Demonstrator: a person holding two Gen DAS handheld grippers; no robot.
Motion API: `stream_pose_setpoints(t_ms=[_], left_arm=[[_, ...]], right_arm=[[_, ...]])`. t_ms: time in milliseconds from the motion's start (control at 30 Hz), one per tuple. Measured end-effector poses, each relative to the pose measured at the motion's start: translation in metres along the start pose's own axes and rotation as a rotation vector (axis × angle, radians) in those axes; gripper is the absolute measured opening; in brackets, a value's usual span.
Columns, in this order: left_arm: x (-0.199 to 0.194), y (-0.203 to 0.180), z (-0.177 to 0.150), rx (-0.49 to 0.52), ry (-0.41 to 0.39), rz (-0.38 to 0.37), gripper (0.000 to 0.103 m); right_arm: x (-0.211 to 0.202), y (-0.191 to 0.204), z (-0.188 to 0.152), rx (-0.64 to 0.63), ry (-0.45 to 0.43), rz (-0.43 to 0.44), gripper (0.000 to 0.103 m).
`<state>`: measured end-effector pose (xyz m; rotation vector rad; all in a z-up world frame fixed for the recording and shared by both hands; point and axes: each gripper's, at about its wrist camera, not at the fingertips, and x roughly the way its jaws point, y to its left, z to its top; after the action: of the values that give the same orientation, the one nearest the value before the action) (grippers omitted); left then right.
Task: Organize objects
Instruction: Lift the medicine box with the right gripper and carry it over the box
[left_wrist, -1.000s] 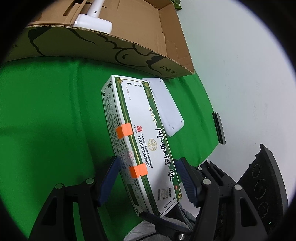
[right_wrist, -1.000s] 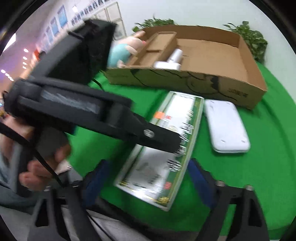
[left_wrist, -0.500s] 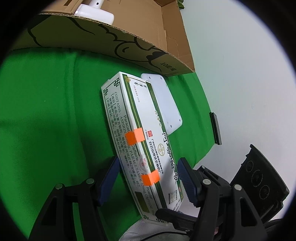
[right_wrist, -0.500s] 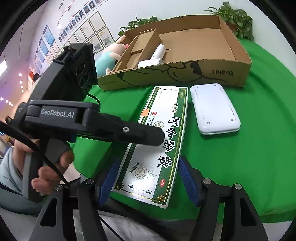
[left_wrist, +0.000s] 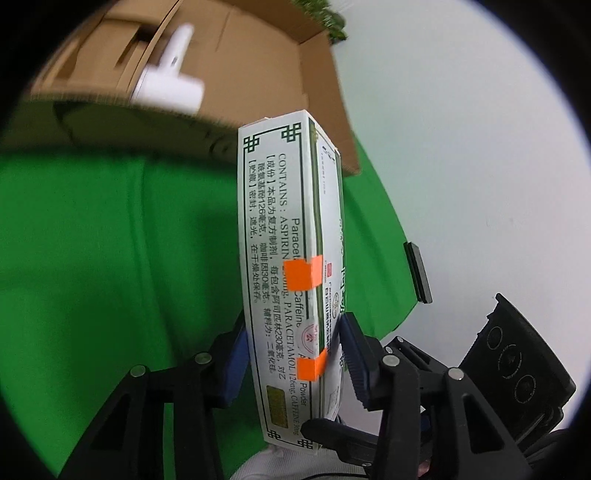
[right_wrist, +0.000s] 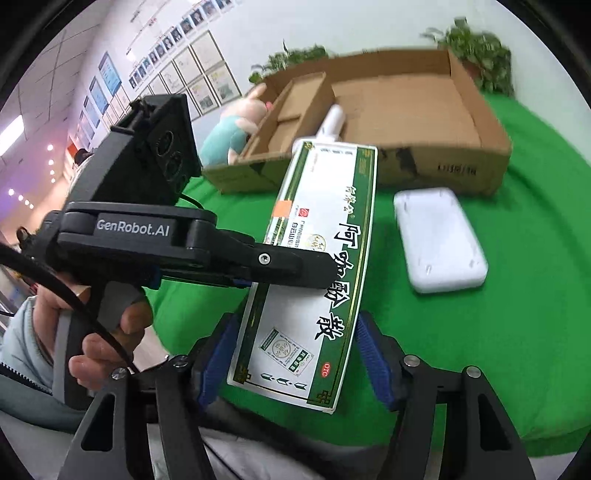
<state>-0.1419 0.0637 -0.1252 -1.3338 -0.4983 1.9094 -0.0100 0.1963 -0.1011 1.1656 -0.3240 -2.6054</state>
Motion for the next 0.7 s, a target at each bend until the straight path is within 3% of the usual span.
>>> stream_pose_setpoints(t_ms=[200,400,700], left_arm=[[-0.03,-0.038,0.042,0.132,-0.105,0.015,0.045],[-0.06,-0.083,0.09,0.29,-0.202,0.05,0.045],[-0.073,-0.129,0.158,0.416,-0.267,0.114,0.044]], right_arm=[[-0.028,0.008,0.028,-0.027,-0.175,-0.037,0.06],[-0.048,0.014,0.084,-0.057,-0.329,-0.09,0.059],[-0.067,0.014,0.155,-0.082,-0.429,-0.127,0.059]])
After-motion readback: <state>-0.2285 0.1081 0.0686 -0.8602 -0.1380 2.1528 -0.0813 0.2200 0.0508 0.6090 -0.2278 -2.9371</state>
